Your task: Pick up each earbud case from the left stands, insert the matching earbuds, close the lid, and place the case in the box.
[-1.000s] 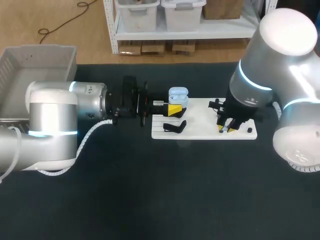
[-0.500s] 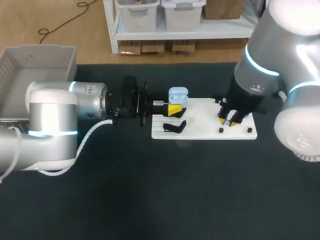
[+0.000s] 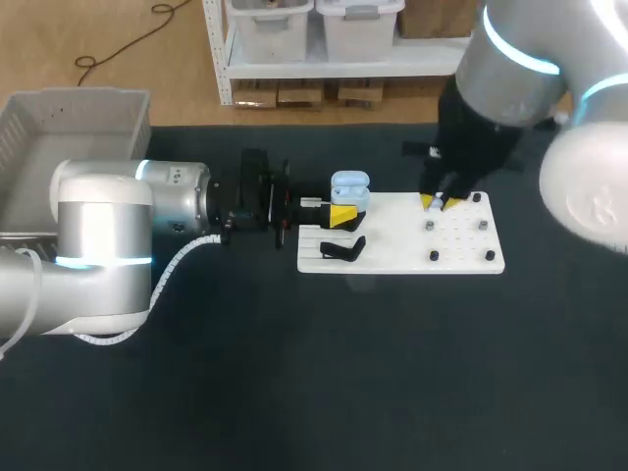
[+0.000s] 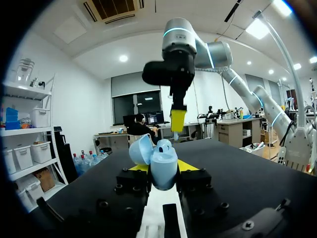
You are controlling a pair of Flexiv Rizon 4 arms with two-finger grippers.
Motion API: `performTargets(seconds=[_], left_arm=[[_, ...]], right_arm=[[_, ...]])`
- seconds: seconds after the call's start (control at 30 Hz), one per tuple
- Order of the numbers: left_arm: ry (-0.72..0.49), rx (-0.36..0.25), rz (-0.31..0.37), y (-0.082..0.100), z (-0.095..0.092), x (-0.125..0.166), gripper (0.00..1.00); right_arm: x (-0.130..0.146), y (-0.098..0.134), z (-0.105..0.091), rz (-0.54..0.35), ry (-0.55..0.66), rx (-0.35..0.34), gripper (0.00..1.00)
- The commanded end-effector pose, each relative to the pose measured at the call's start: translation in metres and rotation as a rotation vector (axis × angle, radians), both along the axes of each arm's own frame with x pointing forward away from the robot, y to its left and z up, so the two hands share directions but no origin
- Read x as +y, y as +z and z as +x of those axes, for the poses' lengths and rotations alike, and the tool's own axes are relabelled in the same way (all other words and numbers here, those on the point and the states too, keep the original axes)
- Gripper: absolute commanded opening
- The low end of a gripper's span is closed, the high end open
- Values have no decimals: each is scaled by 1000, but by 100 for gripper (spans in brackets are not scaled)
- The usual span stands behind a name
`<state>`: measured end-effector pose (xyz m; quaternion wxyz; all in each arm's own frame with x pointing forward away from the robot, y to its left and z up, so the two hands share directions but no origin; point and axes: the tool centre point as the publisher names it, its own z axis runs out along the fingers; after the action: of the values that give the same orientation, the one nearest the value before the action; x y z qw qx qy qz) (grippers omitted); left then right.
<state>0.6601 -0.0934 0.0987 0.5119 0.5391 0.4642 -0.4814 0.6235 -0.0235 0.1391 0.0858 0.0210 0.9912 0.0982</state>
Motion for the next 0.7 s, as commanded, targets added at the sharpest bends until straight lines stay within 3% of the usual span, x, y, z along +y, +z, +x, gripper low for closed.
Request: performTargets(seconds=[0.03, 0.3, 0.7], left_arm=[[5, -2, -7, -2, -2, 0, 0], [5, -2, -7, -2, -2, 0, 0], [5, -2, -7, -2, -2, 0, 0]], right_arm=[[13, 35, 2, -1, 92, 72, 0], [51, 53, 12, -49, 275, 105, 0], [79, 37, 20, -142, 406, 105, 0]])
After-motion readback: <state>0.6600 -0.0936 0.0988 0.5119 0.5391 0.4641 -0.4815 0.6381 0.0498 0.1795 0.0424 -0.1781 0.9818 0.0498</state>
